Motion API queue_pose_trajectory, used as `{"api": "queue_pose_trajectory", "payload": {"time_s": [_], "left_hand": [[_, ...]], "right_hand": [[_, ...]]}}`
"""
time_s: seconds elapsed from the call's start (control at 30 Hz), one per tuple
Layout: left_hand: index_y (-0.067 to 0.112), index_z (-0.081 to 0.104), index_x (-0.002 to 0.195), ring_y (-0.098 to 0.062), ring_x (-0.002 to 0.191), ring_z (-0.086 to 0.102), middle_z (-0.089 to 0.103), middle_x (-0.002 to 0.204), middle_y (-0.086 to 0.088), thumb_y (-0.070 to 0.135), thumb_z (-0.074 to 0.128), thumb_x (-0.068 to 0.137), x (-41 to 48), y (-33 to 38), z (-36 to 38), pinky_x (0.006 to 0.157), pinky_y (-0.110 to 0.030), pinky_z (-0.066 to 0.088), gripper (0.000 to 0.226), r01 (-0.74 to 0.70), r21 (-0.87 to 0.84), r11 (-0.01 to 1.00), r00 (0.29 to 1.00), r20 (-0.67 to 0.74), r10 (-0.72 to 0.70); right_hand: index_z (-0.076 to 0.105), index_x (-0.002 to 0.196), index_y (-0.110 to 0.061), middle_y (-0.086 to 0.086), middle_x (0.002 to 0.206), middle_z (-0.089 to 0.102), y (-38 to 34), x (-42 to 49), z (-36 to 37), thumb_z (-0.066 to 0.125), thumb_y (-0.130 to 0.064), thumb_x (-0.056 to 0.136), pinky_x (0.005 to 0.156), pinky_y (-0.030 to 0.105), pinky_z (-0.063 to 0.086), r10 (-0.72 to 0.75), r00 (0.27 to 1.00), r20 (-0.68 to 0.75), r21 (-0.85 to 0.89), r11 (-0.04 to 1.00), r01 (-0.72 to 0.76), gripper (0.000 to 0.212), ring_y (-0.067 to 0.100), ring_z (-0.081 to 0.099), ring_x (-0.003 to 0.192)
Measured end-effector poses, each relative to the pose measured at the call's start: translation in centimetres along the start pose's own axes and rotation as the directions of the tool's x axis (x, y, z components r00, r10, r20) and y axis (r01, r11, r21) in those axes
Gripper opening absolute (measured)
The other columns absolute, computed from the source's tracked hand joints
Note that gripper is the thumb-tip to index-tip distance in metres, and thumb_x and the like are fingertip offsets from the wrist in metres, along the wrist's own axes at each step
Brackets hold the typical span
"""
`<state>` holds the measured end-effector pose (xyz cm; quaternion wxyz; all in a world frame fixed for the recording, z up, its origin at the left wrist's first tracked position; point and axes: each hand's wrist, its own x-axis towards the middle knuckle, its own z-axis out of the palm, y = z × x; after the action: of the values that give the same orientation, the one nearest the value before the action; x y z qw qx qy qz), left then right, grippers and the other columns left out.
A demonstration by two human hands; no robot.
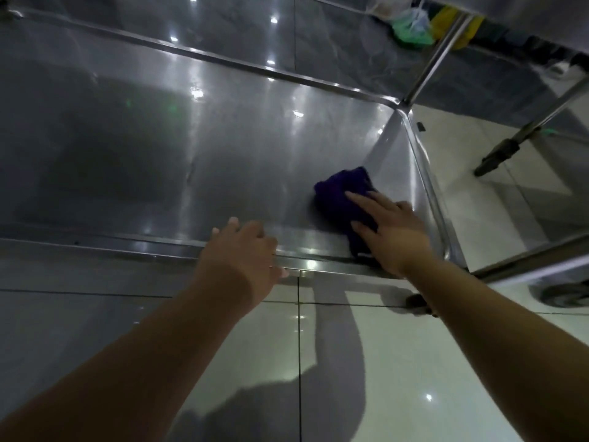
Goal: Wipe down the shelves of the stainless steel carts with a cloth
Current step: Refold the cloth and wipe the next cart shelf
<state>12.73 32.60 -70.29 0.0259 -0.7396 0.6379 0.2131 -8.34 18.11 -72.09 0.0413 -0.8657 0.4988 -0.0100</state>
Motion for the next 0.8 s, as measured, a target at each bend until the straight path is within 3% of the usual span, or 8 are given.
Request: {"api": "queue_pose_trajectory", "payload": {"time_s": [0.1,0.17,0.23,0.3,0.37,0.47,0.57,0.8], "left_hand": [[0.020,0.058,0.106,-0.027,0.118,0.042,0.046,0.115,0.000,0.058,0.054,0.082,0.2,0.6,-0.7,0.102,-0.046,0.038,0.045,0.045,-0.038,0.998,0.999,-0.017,-0.046],[0.020,0.061,0.104,-0.028,0.114,0.045,0.044,0.108,0.000,0.062,0.058,0.077,0.3,1.3,-1.0,0.099,-0.048,0.040,0.050,0.082,-0.026,0.996,0.997,-0.009,-0.082],[0.020,0.062,0.102,-0.028,0.113,0.045,0.045,0.108,0.001,0.064,0.061,0.073,0.2,1.6,-1.0,0.099,-0.048,0.041,0.053,0.109,-0.041,0.993,0.994,-0.019,-0.110],[0.020,0.062,0.104,-0.027,0.115,0.044,0.047,0.112,0.001,0.066,0.060,0.072,0.0,1.3,-0.8,0.100,-0.048,0.040,0.056,0.117,-0.050,0.992,0.992,-0.040,-0.119],[0.020,0.062,0.107,-0.026,0.116,0.044,0.048,0.113,0.001,0.068,0.056,0.073,-0.3,1.1,-0.6,0.101,-0.048,0.039,0.059,0.105,-0.044,0.994,0.993,-0.051,-0.107],[0.018,0.062,0.110,-0.028,0.122,0.040,0.047,0.116,0.000,0.073,0.049,0.074,-0.3,1.6,-0.6,0.103,-0.049,0.037,0.067,0.132,-0.053,0.990,0.989,-0.053,-0.135],[0.012,0.058,0.117,-0.029,0.124,0.038,0.044,0.122,-0.003,0.071,0.043,0.080,0.2,2.6,-0.4,0.101,-0.043,0.037,0.071,0.122,-0.014,0.992,0.990,-0.065,-0.122],[0.011,0.041,0.127,-0.025,0.123,0.041,0.043,0.126,-0.005,0.057,0.038,0.090,-0.1,3.0,1.1,0.097,-0.035,0.038,0.058,0.072,-0.037,0.997,0.990,-0.119,-0.076]], "right_hand": [[0.022,0.144,-0.043,0.000,0.152,0.028,2.9,2.5,-1.2,0.038,-0.044,0.095,0.104,0.052,0.028,0.449,0.893,-0.015,0.067,0.892,-0.447,0.052,0.039,0.030,0.130],[0.021,0.145,-0.041,0.002,0.153,0.024,0.6,3.3,-0.5,0.038,-0.046,0.093,0.107,0.056,0.023,0.572,0.820,-0.020,0.095,0.817,-0.568,0.054,0.042,0.024,0.132],[0.022,0.142,-0.046,-0.001,0.152,0.025,-2.8,3.0,0.4,0.037,-0.051,0.091,0.104,0.054,0.025,0.472,0.882,-0.005,0.073,0.880,-0.470,0.054,0.040,0.025,0.130],[0.024,0.139,-0.050,-0.005,0.149,0.031,-4.5,1.4,1.3,0.038,-0.052,0.091,0.097,0.047,0.029,0.124,0.992,-0.036,0.045,0.991,-0.123,0.050,0.034,0.031,0.123],[0.026,0.138,-0.052,-0.007,0.148,0.034,-2.3,1.0,0.7,0.039,-0.051,0.092,0.093,0.042,0.032,-0.087,0.995,-0.042,0.021,0.996,0.088,0.047,0.030,0.036,0.119],[0.026,0.140,-0.047,-0.003,0.148,0.035,2.6,2.5,-0.5,0.042,-0.047,0.093,0.098,0.048,0.033,0.215,0.976,-0.019,0.004,0.977,-0.215,0.050,0.035,0.037,0.123],[0.023,0.143,-0.043,0.001,0.152,0.025,2.7,3.4,-0.6,0.039,-0.045,0.093,0.104,0.056,0.021,0.547,0.837,-0.014,0.124,0.832,-0.541,0.053,0.041,0.026,0.130],[0.021,0.137,-0.052,-0.007,0.149,0.029,2.0,-1.1,0.2,0.037,-0.047,0.094,0.100,0.050,0.028,-0.014,1.000,0.000,0.003,1.000,0.014,0.047,0.032,0.031,0.125]]}}
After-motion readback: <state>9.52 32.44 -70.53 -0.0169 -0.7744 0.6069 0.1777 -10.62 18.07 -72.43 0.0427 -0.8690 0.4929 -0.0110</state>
